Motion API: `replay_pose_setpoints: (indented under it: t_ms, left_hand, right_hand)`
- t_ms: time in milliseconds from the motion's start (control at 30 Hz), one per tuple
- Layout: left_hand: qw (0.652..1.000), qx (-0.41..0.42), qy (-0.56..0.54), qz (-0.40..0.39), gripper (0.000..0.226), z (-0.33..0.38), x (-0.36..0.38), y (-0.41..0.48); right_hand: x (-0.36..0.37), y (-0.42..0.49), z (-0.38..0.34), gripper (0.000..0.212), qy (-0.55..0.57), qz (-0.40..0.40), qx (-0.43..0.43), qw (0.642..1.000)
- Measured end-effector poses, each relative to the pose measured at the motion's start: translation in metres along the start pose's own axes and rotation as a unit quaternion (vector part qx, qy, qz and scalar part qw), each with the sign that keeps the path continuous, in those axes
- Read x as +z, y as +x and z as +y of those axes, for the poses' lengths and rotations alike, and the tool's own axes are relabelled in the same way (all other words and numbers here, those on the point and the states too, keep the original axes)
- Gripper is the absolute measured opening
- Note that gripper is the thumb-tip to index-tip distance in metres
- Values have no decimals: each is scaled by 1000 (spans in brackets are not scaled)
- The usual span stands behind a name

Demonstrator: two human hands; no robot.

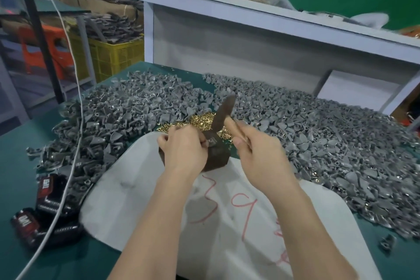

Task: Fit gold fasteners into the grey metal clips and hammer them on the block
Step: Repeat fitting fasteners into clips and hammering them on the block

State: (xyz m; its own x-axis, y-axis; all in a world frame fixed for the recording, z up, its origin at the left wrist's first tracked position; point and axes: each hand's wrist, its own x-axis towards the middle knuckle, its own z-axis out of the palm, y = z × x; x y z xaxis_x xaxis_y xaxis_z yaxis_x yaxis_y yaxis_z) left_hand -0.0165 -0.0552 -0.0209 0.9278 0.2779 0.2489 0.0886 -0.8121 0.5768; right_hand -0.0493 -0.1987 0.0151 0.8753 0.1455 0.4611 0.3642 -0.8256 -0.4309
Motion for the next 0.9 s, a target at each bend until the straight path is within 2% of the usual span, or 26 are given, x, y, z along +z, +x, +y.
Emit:
replay_pose_setpoints:
  t_ms: [33, 67, 100, 200, 233, 300, 367, 433, 500, 567, 667, 767, 833, 900]
  left_hand:
    - [1000, 0, -7, 6, 11, 0, 0, 1]
    - [1000, -3, -10, 6, 11, 1, 1, 1]
    - [1000, -5, -8, 1, 12, 1, 1, 1]
    - [1000, 3, 2, -2, 14, 2, 0, 0]
    - [1000, 2, 3, -2, 14, 2, -1, 0]
    - [1000, 1, 4, -4, 13, 1, -2, -1]
    - [1000, 2, 4, -5, 14, 2, -2, 0]
    - [1000, -3, 3, -8, 13, 2, -2, -1]
    - [1000, -5, 6, -7, 13, 3, -2, -1]
    - [1000, -7, 7, -8, 13, 3, -3, -1]
    - [1000, -11, 5, -2, 14, 3, -3, -1]
    - [1000, -12, -1, 0, 15, 3, -3, 0]
    - [1000, -6, -17, 6, 15, 4, -3, -1]
    - [999, 8, -37, 8, 15, 5, -3, -1]
  right_hand:
    - [-1, 0, 1, 38, 36, 52, -16, 998]
    - [-1, 0, 1, 37, 56, 71, -25, 996]
    - [-1, 1, 2, 36, 49, 49, -24, 997]
    - [4, -1, 6, 37, -33, -110, 8, 993]
    - [3, 1, 8, 35, -29, -121, 18, 992]
    - [2, 5, 15, 28, 10, -87, 45, 995]
    - [2, 12, 24, 21, 59, -50, 109, 991]
    - [3, 18, 33, 21, 109, -48, 188, 975]
    - [7, 22, 40, 30, 148, -84, 249, 954]
    - [14, 20, 43, 35, 133, -149, 278, 940]
    - [26, 19, 47, 36, 11, -212, 228, 950]
    - [31, 20, 44, 30, -79, -157, 196, 965]
    - [31, 22, 36, 32, -64, -82, 148, 984]
    - [32, 28, 24, 37, 28, -75, 72, 994]
